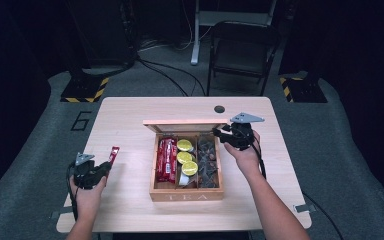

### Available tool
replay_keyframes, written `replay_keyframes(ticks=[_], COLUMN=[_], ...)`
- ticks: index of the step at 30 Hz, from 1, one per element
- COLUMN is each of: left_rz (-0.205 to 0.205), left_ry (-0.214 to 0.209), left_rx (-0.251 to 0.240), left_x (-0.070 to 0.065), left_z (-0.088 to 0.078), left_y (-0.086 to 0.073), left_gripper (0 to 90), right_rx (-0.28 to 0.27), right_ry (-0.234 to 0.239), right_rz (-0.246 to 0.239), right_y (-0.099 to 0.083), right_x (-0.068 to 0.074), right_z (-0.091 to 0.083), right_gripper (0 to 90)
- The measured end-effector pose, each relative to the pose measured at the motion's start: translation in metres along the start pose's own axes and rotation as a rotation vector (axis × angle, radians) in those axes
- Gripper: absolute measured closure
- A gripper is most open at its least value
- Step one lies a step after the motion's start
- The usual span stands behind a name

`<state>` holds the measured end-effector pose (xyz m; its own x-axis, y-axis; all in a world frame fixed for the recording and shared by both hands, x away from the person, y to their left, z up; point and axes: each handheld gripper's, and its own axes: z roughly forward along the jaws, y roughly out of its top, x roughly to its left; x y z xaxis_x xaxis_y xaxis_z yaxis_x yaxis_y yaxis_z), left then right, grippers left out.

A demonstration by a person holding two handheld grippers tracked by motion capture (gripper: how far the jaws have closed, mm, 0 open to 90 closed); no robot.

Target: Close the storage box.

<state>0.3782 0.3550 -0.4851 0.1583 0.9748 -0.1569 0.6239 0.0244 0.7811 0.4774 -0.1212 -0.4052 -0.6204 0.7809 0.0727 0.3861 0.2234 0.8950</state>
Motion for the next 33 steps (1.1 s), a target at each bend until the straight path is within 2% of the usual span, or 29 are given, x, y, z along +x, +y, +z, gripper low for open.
replay_keyframes(ticks=[4,10,13,18,20,26,30,33], left_rz=[0.016,-0.002,-0.025,-0.028,-0.019,-0.025,-0.041,-0.050], left_ry=[0.013,0.022,0.025,0.030,0.034,0.035,0.033,0.030], left_rx=[0.025,0.069,0.090,0.102,0.124,0.124,0.115,0.110], left_x=[0.001,0.005,0.007,0.010,0.011,0.012,0.012,0.013], left_z=[0.006,0.016,0.019,0.023,0.025,0.025,0.025,0.025], left_y=[-0.002,-0.008,-0.010,-0.012,-0.013,-0.014,-0.014,-0.014], left_gripper=[84.2,84.1,84.1,83.9,83.7,83.0,77.7,68.2], right_rx=[0.002,-0.002,-0.003,-0.003,-0.003,-0.002,-0.003,-0.002], right_ry=[0.001,0.001,0.002,0.003,0.004,0.004,0.003,0.003], right_rz=[0.004,-0.003,-0.007,-0.008,-0.002,-0.004,-0.005,-0.003], right_y=[0.000,-0.001,-0.001,-0.001,-0.001,-0.001,-0.001,-0.001], right_x=[0.001,0.000,0.000,0.000,0.000,0.000,0.000,0.000], right_z=[0.000,0.000,0.000,0.000,0.000,0.000,0.000,0.000], right_gripper=[57.8,57.8,57.8,57.7,57.7,57.7,57.7,57.7])
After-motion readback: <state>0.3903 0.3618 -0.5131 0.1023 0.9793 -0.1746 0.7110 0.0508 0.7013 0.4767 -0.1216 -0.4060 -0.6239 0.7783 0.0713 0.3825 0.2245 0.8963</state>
